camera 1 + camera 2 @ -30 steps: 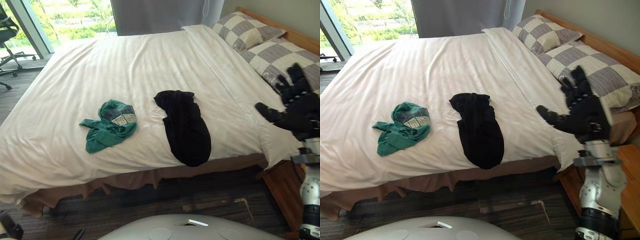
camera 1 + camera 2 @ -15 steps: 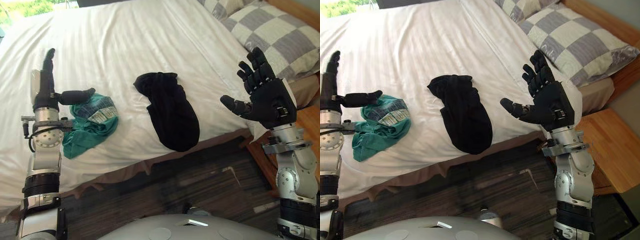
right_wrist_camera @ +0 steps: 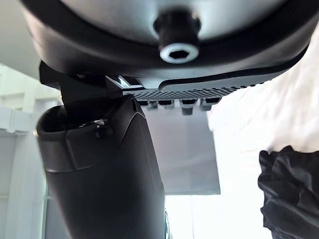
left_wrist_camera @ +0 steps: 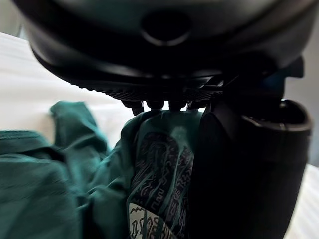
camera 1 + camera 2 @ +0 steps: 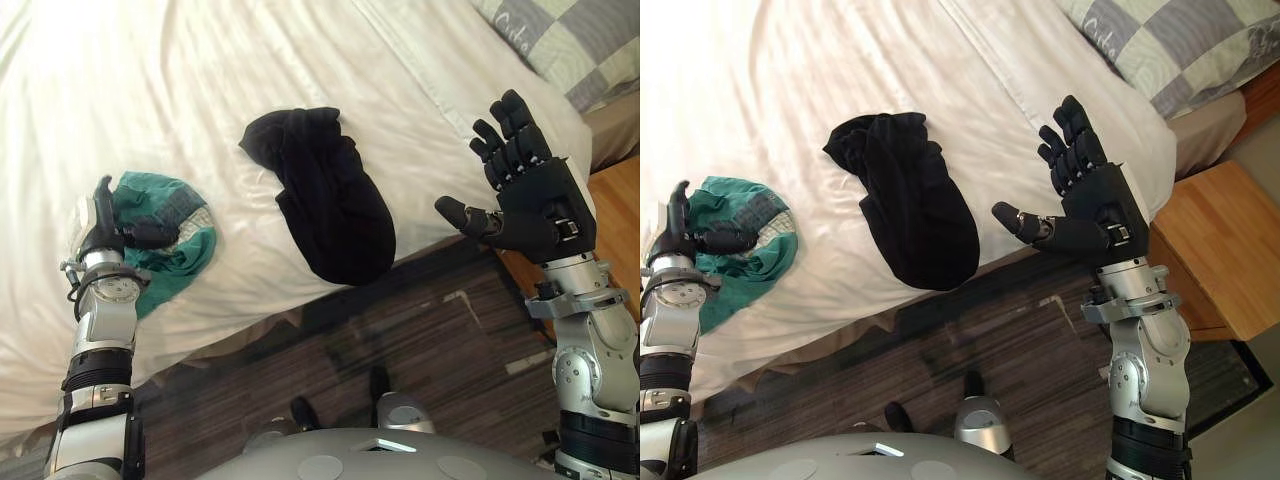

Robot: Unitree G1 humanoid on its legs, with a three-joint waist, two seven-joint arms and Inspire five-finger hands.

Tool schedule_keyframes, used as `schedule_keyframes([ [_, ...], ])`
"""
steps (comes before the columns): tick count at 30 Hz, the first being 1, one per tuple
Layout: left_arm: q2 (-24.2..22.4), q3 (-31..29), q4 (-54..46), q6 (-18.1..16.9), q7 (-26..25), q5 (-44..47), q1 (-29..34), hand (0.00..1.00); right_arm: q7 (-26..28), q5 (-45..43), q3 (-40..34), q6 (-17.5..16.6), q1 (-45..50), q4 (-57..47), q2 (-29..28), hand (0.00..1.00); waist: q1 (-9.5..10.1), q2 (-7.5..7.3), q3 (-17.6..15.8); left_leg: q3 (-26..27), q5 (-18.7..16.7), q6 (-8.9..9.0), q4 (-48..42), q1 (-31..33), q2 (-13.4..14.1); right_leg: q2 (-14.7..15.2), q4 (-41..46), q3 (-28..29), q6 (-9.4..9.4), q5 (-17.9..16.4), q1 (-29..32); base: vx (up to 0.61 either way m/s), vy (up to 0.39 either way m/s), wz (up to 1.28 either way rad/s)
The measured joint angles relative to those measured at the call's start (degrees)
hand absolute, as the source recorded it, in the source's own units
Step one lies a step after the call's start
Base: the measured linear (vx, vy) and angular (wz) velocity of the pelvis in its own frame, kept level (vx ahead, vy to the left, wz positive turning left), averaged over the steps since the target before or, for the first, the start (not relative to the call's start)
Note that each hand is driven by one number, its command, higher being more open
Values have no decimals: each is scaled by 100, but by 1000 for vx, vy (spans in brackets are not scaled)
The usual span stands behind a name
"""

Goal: Tidy up the quilt and then pick up the clothes from the bed and put them into the laundry hamper

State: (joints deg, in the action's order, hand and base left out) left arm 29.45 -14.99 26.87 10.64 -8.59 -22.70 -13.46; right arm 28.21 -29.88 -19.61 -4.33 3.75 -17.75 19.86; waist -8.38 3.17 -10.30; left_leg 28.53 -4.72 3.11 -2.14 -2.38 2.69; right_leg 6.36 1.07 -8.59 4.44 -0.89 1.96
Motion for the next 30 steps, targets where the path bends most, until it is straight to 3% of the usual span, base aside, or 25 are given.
schedule_keyframes([
  [3,0,123,256,-17,175,12,-239,100,-8,-24,26,-5,-324,0,17,100,34,42,-184,36,-24,-28,-233,304,26,37,105,157,-1,0,267,-19,-20,1],
  [4,1,154,296,-45,231,16,-288,0,-17,-24,52,-6,-419,0,23,100,34,60,-232,47,-31,-38,-265,347,26,44,118,192,-1,0,304,-9,-13,-4],
  [6,3,335,480,-164,448,3,-409,0,-65,-27,231,-11,-679,-1,29,100,59,118,-401,86,-54,-26,-454,430,43,79,175,300,-1,0,348,-3,-11,-4],
  [9,26,487,577,-367,523,-88,-370,0,-136,-32,509,-11,-716,-60,66,100,77,70,-441,107,-203,49,-1065,761,127,175,186,433,-3,2,346,4,-17,8],
  [11,99,737,482,-547,523,-284,-295,0,-147,-26,674,-11,-762,-61,173,100,88,227,-411,104,-200,22,-819,597,86,139,191,434,-3,2,337,31,9,6],
  [15,356,1438,58,-666,544,-495,-107,0,-155,14,1106,-8,-826,-61,269,100,119,211,-420,28,-202,19,-1042,587,72,199,207,428,-95,101,221,51,35,9],
  [16,409,1607,-150,-676,642,-481,10,0,-167,32,1245,1,-860,-64,260,100,153,73,-501,-7,-262,8,-1463,729,92,300,211,428,-96,147,114,55,63,10],
  [17,435,1677,-436,-680,763,-425,168,0,-186,40,1343,-1,-951,-65,290,100,177,61,-506,-125,-518,14,-847,721,-19,362,217,433,-78,158,73,60,94,14],
  [18,434,1802,-837,-681,947,-264,359,0,-239,111,1368,4,-1082,-66,344,100,173,309,-462,-239,455,-146,541,562,29,230,233,390,4,137,45,59,93,8],
  [19,437,1823,-1031,-695,1046,-166,459,0,-264,263,1385,10,-1119,-52,297,100,186,262,-492,-206,584,-253,627,478,-26,241,326,397,132,54,39,84,106,21],
  [21,386,1875,-1414,-762,1331,317,765,0,-429,882,1627,64,-1131,-43,288,100,213,200,-514,-445,640,-435,539,427,-68,354,853,217,248,-100,244,87,60,34],
  [23,382,1863,-1636,-920,1608,750,1052,0,-612,1450,2029,95,-1136,-15,279,100,242,126,-474,-620,618,-466,527,385,-89,335,480,231,253,-275,169,98,1,42],
  [25,379,1853,-1816,-987,1861,1107,1226,0,-846,2272,2393,106,-1185,266,271,100,352,8,-442,-755,562,-463,494,384,-145,329,52,87,260,-156,226,39,-33,45],
  [26,384,1829,-1859,-1072,2021,1228,1263,0,-1020,2779,2545,164,-1262,701,241,100,461,-154,-444,-847,502,-387,425,383,-239,380,1,6,228,227,307,12,-64,39],
  [28,188,1633,-1946,-1187,2226,1410,1451,0,-1462,3548,2616,479,-1498,1772,195,100,717,-140,-440,-925,455,-337,408,412,-169,338,22,-87,223,156,265,46,-99,22],
  [30,97,1501,-2016,-1361,2471,1474,1654,0,-1982,4047,2462,741,-1662,2677,194,100,836,-95,-466,-1001,445,-321,398,437,-139,309,-31,-163,222,156,208,37,-94,17],
])
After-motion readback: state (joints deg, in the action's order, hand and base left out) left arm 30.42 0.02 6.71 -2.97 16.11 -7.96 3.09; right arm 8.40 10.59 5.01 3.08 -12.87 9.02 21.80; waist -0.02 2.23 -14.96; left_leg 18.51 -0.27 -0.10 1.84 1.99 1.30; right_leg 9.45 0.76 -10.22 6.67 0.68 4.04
